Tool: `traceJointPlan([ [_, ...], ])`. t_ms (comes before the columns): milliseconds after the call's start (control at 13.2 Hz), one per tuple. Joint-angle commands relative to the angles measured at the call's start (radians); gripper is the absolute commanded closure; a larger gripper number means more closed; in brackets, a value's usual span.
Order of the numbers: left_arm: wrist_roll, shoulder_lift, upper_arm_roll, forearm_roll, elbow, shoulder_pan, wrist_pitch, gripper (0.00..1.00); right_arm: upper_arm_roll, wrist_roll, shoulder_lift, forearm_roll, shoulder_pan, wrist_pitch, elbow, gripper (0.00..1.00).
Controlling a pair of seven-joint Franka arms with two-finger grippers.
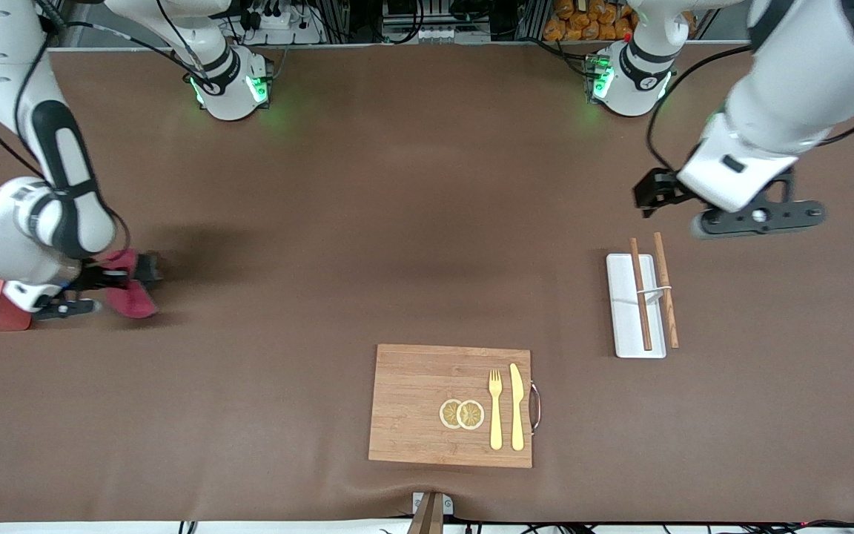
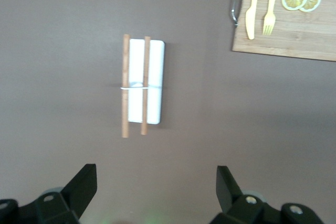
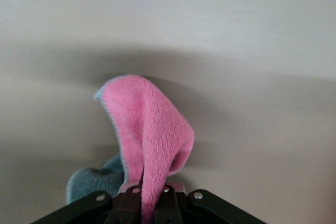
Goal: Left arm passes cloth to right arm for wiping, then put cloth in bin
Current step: 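Carry the cloth with the right gripper over the pink bin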
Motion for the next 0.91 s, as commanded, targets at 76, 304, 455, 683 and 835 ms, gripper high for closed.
traceJointPlan([
  [76,0.095,-0.085,0.019,-0.058,-0.041,0.078,-0.006,0.00,-0.031,0.017,-0.013,-0.076,0.014,-0.180,0.106,1.00],
  [304,0.097,-0.096,0.162,-0.057,-0.039,0.017,-0.005,0.00,-0.016,0.179,0.004,-0.047,0.088,-0.177,0.071,1.00],
  [455,0.105,-0.107,0.252,-0.063,-0.041,-0.041,0.000,0.00,-0.002,0.343,0.007,0.030,0.198,-0.179,0.037,1.00],
  [683,0.157,-0.137,0.352,-0.083,-0.053,-0.120,0.003,0.00,-0.003,0.445,0.007,0.189,0.333,-0.179,0.014,1.00],
  [835,0.178,-0.166,0.412,-0.136,-0.097,-0.127,0.027,0.00,-0.002,0.617,0.007,0.230,0.434,-0.176,0.014,1.00],
])
